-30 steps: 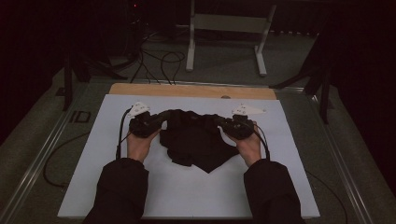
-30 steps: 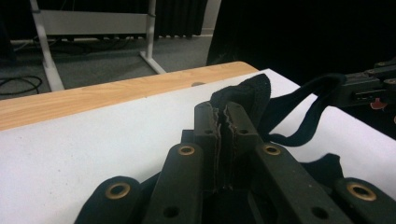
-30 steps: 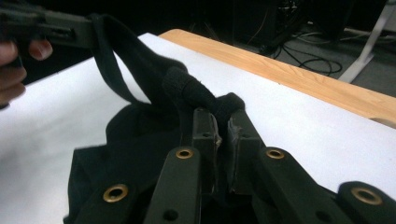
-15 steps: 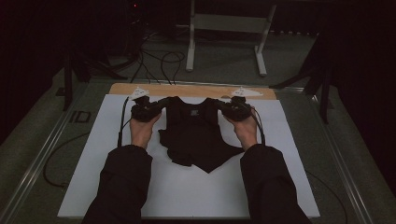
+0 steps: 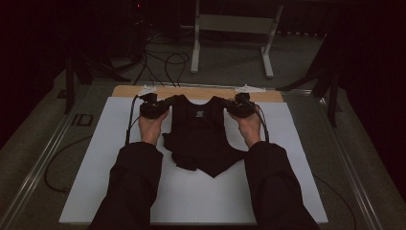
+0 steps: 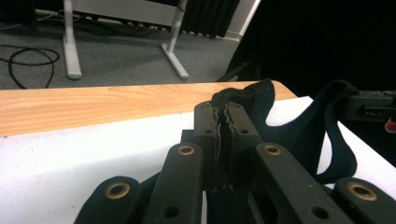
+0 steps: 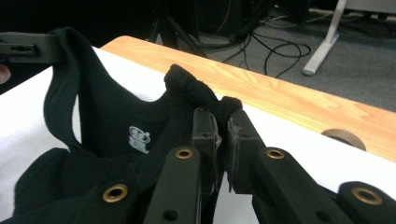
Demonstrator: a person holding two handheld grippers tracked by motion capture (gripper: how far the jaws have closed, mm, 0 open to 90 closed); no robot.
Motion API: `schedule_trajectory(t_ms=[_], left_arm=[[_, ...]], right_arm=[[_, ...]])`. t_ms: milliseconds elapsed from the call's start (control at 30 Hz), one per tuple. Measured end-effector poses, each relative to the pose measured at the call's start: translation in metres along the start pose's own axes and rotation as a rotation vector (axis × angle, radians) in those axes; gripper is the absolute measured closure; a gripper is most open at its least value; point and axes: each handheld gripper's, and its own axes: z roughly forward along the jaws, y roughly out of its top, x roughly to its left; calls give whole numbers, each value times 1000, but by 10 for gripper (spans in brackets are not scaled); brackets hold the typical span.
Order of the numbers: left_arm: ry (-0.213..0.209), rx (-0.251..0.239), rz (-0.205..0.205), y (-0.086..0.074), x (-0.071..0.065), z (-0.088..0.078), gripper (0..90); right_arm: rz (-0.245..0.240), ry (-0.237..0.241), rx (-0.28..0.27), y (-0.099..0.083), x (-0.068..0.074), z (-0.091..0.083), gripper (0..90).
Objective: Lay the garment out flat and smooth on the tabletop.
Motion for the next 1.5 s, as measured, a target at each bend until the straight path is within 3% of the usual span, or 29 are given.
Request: schedule_trajectory(t_ms=[267,300,333,367,400,467,533,733,1033,1167,1500], left_arm=[[35,20,-36,1,6,14,845],[71,-3,-30,2,5,14,808],[95,-25,-35,1,4,13,707],[110,-27,-56,1,5,13,547],[118,-19,-72,0,6,12,433],[117,-16,-79,-1,7,11,321],[115,-1,-66,-7,8,7,271],[83,39,-36,-17,8,2,162],[52,68,-21,-29,9,-9,116],[50,62,-39,-35,10,-18,59],[25,30,-16,-46,9,-49,0]], right_arm=[[35,-34,33,-5,-17,16,825],[42,-49,38,-4,-18,19,774],[50,-67,26,-4,-19,20,643],[58,-84,12,-3,-19,20,487],[61,-110,9,-2,-18,21,403],[52,-142,16,-1,-16,19,283],[40,-172,25,-1,-15,16,226],[44,-156,35,-1,-14,7,173],[34,-103,20,-7,-6,-7,165],[26,-82,21,-15,-2,-14,164],[-13,-28,31,-36,19,-38,162]])
